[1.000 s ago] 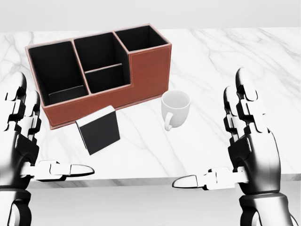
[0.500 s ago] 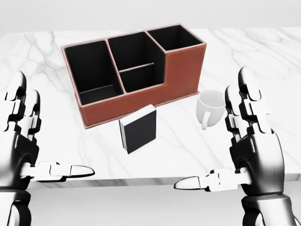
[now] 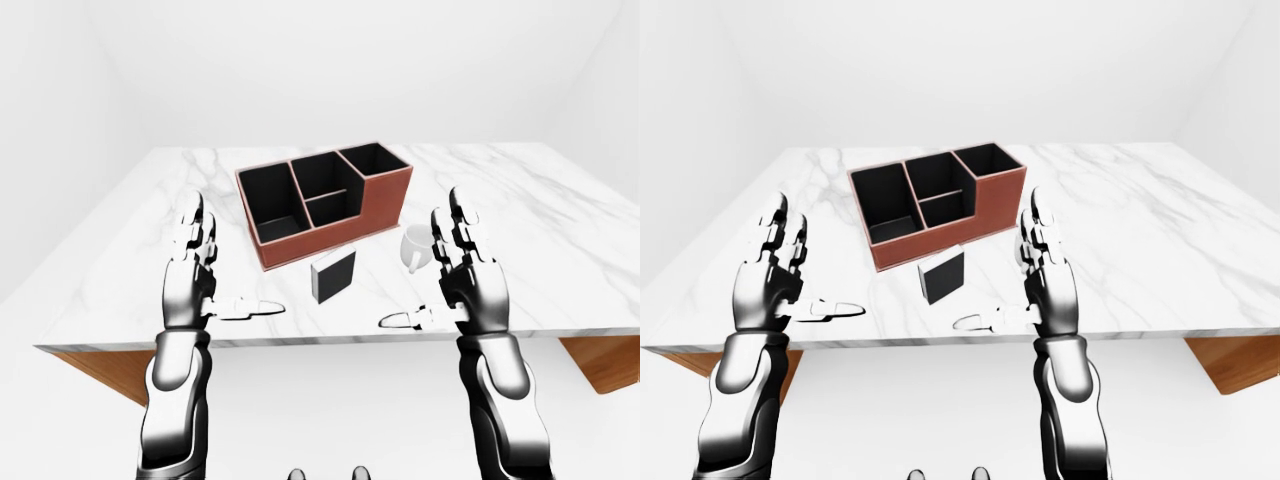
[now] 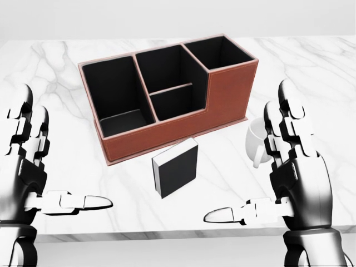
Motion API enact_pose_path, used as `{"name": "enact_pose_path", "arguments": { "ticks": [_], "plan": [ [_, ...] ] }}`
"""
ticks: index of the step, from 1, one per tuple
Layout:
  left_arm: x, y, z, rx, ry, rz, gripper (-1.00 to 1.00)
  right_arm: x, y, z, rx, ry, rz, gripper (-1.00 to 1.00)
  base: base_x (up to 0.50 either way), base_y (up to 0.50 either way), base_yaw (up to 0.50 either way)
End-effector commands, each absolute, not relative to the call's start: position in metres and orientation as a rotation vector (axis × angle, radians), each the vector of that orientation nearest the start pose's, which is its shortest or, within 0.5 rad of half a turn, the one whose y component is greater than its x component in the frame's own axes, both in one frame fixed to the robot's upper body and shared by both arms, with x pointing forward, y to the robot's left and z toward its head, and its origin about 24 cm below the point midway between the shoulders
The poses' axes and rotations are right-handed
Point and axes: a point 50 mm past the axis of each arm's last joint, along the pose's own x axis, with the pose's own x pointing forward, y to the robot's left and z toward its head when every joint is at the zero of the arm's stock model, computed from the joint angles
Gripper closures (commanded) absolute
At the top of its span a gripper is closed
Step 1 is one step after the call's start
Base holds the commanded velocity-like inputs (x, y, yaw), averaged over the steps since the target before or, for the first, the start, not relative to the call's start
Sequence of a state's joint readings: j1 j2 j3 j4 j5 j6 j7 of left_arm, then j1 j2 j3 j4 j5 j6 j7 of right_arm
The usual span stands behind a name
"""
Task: Pick up the book and place it in the front compartment of the caddy.
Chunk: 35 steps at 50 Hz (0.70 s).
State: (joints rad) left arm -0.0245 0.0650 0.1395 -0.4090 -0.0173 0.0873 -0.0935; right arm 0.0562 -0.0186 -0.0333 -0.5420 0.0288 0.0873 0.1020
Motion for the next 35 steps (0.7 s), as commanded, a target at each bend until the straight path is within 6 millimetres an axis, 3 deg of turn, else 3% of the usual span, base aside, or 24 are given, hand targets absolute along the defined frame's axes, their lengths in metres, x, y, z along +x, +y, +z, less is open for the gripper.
{"name": "enact_pose_path", "arguments": {
  "ticks": [1, 13, 35],
  "plan": [
    [0.2416, 0.1808, 0.1384, 0.084, -0.360, 0.018, -1.00, 0.2255, -0.1543, 0.1419, -0.041, -0.389, 0.056, -1.00, 0.00, 0.00, 0.00],
    [0.2409, 0.1804, 0.1403, 0.085, -0.369, 0.016, -1.00, 0.2223, -0.1541, 0.1458, -0.028, -0.408, 0.072, -1.00, 0.00, 0.00, 0.00],
    [0.2413, 0.1824, 0.1415, 0.084, -0.374, 0.022, -1.00, 0.2235, -0.1538, 0.1422, -0.036, -0.391, 0.066, -1.00, 0.50, 0.00, 0.00]
  ]
}}
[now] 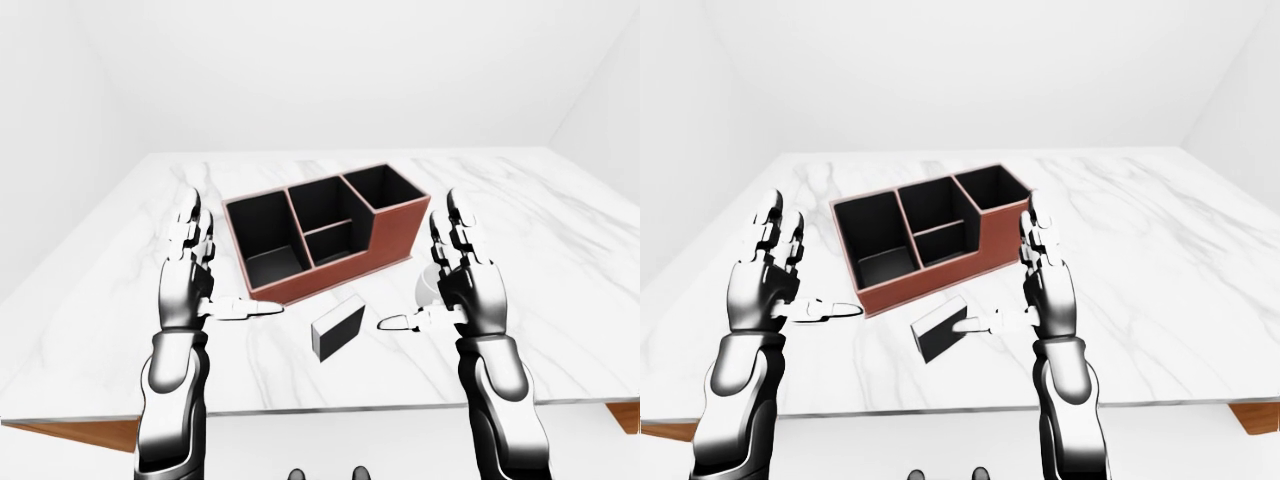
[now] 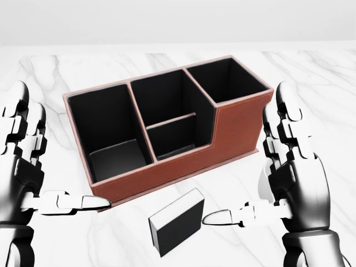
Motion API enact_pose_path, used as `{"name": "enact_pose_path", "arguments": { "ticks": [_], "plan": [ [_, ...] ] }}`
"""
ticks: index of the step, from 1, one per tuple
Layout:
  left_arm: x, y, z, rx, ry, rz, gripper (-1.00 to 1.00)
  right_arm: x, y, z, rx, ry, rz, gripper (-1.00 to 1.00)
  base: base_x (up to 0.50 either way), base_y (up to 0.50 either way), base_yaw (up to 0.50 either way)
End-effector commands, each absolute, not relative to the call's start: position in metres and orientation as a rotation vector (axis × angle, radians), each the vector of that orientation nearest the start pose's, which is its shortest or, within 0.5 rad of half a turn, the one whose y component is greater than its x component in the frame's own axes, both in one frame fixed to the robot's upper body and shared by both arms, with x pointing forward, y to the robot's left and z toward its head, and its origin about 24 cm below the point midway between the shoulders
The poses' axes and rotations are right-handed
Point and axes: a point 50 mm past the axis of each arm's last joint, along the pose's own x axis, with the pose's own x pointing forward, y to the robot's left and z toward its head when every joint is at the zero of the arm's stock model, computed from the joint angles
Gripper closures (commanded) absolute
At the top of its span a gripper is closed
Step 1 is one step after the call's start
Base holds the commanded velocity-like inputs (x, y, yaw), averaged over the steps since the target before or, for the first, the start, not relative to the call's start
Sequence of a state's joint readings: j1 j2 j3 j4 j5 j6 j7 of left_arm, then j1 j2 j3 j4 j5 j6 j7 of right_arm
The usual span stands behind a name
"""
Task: Pick up the book and place it in the front compartment of the caddy.
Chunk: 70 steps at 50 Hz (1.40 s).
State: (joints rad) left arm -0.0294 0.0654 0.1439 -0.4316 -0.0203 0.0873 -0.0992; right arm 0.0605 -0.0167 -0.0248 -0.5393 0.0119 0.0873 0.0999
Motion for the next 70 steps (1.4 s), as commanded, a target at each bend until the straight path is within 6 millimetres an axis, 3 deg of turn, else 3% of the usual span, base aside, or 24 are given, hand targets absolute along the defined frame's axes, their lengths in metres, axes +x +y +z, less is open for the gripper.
{"name": "enact_pose_path", "arguments": {
  "ticks": [1, 16, 31, 47, 70],
  "plan": [
    [0.2413, 0.1823, 0.1412, 0.084, -0.372, 0.022, -1.00, 0.2235, -0.1537, 0.1422, -0.036, -0.391, 0.066, -1.00, 0.50, 0.00, 0.00],
    [0.2418, 0.1821, 0.1413, 0.085, -0.372, 0.021, -1.00, 0.2245, -0.1534, 0.1416, -0.035, -0.388, 0.068, -1.00, 0.49, 0.09, 0.00],
    [0.2408, 0.1802, 0.1401, 0.086, -0.368, 0.015, -1.00, 0.2228, -0.1540, 0.1438, -0.026, -0.399, 0.072, -1.00, 0.02, 0.00, 0.00],
    [0.2409, 0.1819, 0.1415, 0.086, -0.373, 0.019, -1.00, 0.2242, -0.1520, 0.1390, -0.036, -0.376, 0.076, -1.00, 0.49, 0.00, 0.00],
    [0.2411, 0.1810, 0.1396, 0.086, -0.365, 0.016, -1.00, 0.2250, -0.1517, 0.1470, -0.056, -0.412, 0.052, -1.00, 0.01, 0.00, 0.00]
  ]
}}
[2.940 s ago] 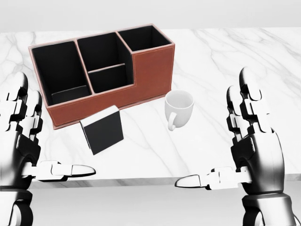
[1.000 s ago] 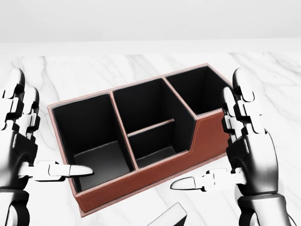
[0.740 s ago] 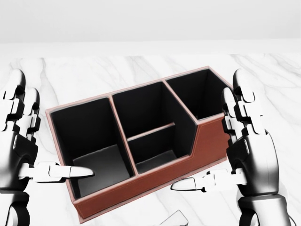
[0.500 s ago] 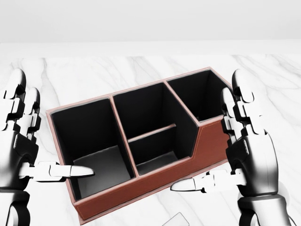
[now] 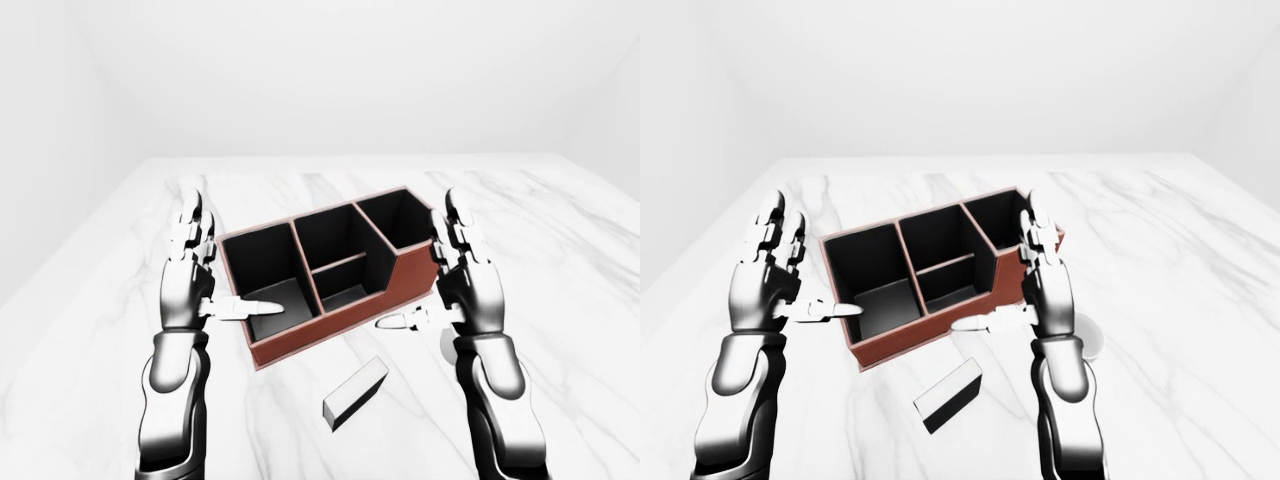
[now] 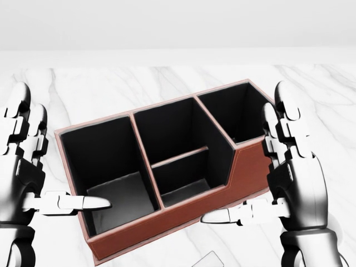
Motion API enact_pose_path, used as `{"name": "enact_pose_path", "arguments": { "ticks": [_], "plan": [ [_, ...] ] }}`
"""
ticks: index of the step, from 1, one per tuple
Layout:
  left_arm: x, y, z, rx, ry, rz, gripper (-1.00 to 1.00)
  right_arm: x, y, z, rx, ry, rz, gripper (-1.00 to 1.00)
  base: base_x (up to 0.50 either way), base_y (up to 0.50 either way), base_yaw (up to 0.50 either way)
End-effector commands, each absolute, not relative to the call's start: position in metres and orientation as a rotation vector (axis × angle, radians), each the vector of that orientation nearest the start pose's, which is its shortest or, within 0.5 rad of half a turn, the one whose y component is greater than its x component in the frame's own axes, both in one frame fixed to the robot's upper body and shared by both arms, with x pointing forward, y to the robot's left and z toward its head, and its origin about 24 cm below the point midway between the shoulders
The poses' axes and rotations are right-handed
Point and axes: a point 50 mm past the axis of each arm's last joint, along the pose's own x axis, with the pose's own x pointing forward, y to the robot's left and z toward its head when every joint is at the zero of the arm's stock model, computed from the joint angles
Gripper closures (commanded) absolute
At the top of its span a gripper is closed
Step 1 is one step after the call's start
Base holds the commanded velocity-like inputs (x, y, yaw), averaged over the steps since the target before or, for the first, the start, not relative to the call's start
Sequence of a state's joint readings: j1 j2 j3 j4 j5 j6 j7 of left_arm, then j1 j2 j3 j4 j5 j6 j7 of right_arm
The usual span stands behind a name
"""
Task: Pick up the book and place it in the front compartment of the caddy.
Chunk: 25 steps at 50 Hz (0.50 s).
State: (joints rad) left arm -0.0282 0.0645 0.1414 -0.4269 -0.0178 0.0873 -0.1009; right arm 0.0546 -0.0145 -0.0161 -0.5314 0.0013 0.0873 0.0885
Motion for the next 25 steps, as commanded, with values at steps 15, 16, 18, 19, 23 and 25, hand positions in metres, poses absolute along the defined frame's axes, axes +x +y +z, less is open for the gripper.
{"name": "enact_pose_path", "arguments": {
  "ticks": [15, 16, 18, 19, 23, 25],
  "plan": [
    [0.241, 0.179, 0.136, 0.087, -0.350, 0.008, -1.00, 0.230, -0.158, 0.161, -0.095, -0.471, 0.037, -1.00, 0.00, 0.00, 0.00],
    [0.241, 0.178, 0.136, 0.087, -0.349, 0.008, -1.00, 0.230, -0.158, 0.161, -0.099, -0.473, 0.038, -1.00, 0.00, 0.00, 0.00],
    [0.240, 0.178, 0.137, 0.088, -0.356, 0.007, -1.00, 0.230, -0.158, 0.161, -0.106, -0.470, 0.039, -1.00, 0.00, 0.00, 0.00],
    [0.240, 0.178, 0.137, 0.089, -0.355, 0.006, -1.00, 0.232, -0.158, 0.160, -0.111, -0.464, 0.039, -1.00, 0.00, 0.00, 0.00],
    [0.241, 0.178, 0.136, 0.088, -0.349, 0.007, -1.00, 0.231, -0.158, 0.162, -0.120, -0.473, 0.040, -1.00, 0.00, 0.00, 0.00],
    [0.240, 0.178, 0.136, 0.089, -0.351, 0.007, -1.00, 0.232, -0.158, 0.161, -0.130, -0.469, 0.044, -1.00, 0.00, 0.00, 0.00]
  ]
}}
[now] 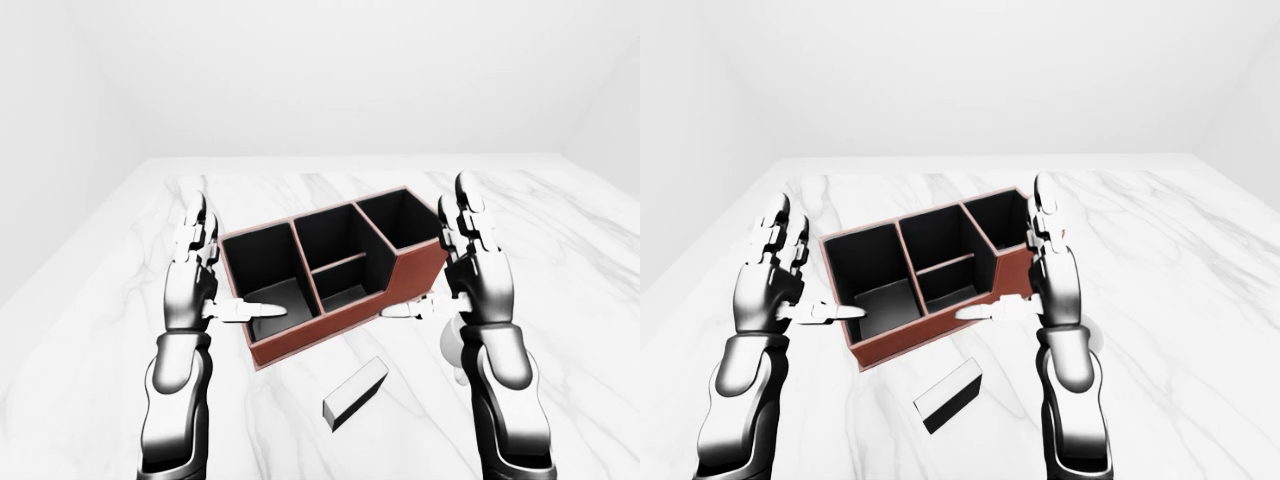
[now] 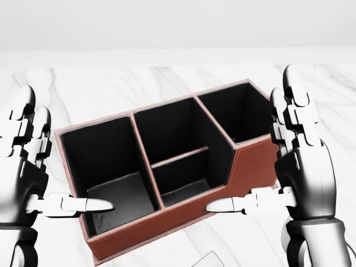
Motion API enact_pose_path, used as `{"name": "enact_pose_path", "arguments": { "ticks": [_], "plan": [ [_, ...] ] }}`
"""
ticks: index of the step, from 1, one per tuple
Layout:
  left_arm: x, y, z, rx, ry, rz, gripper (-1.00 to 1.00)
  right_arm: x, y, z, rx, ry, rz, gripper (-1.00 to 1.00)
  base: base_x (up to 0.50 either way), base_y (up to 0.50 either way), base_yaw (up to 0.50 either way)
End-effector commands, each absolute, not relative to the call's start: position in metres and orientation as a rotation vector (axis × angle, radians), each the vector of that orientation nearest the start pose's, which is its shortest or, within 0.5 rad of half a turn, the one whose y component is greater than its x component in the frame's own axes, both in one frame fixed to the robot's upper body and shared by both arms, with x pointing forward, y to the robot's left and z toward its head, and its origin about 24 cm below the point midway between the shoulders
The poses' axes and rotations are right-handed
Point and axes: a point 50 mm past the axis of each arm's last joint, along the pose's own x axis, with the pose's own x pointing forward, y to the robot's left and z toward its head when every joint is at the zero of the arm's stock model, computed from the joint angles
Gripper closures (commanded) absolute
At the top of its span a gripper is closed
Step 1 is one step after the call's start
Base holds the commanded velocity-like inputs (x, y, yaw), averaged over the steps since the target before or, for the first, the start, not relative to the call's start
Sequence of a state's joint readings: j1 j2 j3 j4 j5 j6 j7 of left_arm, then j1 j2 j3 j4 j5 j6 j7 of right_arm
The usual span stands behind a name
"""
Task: Pick up the book and place it in the front compartment of the caddy.
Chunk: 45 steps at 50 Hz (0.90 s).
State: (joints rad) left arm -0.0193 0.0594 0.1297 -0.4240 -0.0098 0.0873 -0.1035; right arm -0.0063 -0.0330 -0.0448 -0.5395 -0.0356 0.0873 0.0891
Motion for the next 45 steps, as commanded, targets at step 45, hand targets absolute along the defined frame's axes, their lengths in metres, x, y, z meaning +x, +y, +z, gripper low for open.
{"name": "enact_pose_path", "arguments": {
  "ticks": [45],
  "plan": [
    [0.242, 0.178, 0.133, 0.094, -0.335, 0.007, -1.00, 0.217, -0.154, 0.160, -0.550, -0.405, 0.172, -1.00, 0.00, 0.00, 0.00]
  ]
}}
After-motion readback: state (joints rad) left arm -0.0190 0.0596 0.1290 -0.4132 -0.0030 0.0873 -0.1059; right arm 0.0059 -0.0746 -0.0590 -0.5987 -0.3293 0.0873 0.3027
